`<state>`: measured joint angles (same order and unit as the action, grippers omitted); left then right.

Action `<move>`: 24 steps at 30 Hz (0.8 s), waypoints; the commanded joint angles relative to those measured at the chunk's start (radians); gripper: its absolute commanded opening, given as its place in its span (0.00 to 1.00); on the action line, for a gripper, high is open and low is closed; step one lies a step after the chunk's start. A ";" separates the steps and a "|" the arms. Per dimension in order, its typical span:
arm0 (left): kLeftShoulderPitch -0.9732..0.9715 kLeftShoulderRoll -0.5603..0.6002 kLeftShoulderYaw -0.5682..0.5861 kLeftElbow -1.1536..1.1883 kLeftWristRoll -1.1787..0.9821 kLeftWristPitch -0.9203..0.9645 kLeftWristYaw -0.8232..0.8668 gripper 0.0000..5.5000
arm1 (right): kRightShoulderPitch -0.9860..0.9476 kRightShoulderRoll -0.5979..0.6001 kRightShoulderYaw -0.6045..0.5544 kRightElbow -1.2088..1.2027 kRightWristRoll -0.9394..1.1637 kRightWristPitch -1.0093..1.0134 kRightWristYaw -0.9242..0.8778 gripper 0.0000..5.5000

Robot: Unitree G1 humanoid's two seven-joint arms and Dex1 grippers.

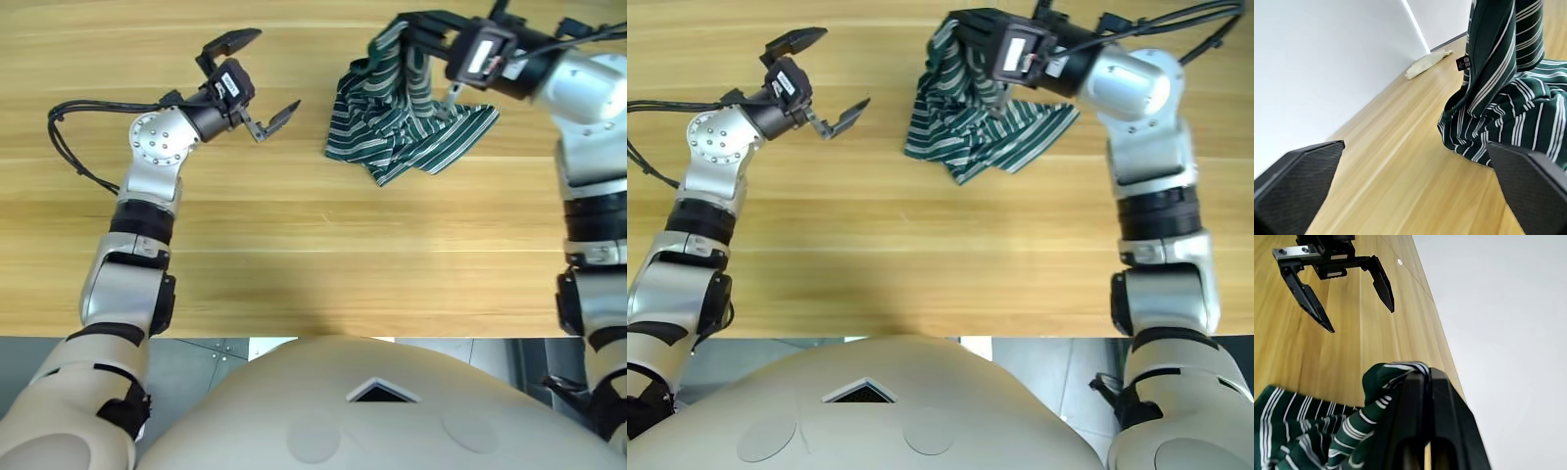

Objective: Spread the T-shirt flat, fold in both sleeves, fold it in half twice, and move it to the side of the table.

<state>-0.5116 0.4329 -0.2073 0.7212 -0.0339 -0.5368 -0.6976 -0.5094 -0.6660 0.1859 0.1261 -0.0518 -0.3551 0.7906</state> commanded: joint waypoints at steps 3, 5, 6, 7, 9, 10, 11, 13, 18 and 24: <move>-0.015 -0.042 -0.015 0.104 -0.064 0.064 -0.276 0.98 | 0.010 -0.032 -0.045 -0.034 0.004 0.022 0.001 0.00; -0.013 -0.046 -0.023 0.150 -0.060 0.074 -0.358 0.98 | 0.000 -0.027 -0.044 -0.014 -0.012 0.016 -0.012 0.00; -0.014 -0.052 -0.024 0.168 -0.061 0.073 -0.396 0.98 | 0.001 -0.025 -0.044 -0.014 -0.015 0.017 -0.015 0.00; -0.020 -0.061 -0.022 0.185 -0.061 0.071 -0.418 0.98 | 0.003 -0.025 -0.045 -0.017 -0.016 0.018 -0.016 0.00; -0.051 -0.086 -0.007 0.226 -0.059 0.059 -0.421 0.98 | 0.009 -0.024 -0.041 -0.030 -0.014 0.021 -0.008 0.00; -0.072 -0.098 -0.001 0.248 -0.054 0.052 -0.416 0.98 | 0.013 -0.027 -0.038 -0.037 -0.013 0.022 -0.001 0.00; -0.093 -0.107 0.003 0.271 -0.046 0.041 -0.411 0.98 | 0.017 -0.029 -0.036 -0.046 -0.011 0.024 0.005 0.00; -0.168 -0.125 0.015 0.339 -0.032 0.051 -0.387 0.98 | 0.031 -0.036 -0.033 -0.066 -0.009 0.030 0.017 0.00; -0.312 -0.148 0.074 0.470 -0.043 0.102 -0.409 0.98 | 0.064 -0.044 -0.028 -0.106 -0.013 0.039 0.031 0.00; -0.399 -0.162 0.080 0.569 0.032 0.157 -0.334 0.98 | 0.109 -0.042 -0.003 -0.215 0.022 0.072 0.078 0.00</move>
<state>-0.8624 0.2802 -0.1183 1.2618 -0.0414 -0.4068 -1.0701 -0.4280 -0.6971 0.1710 -0.0266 -0.0584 -0.3027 0.8386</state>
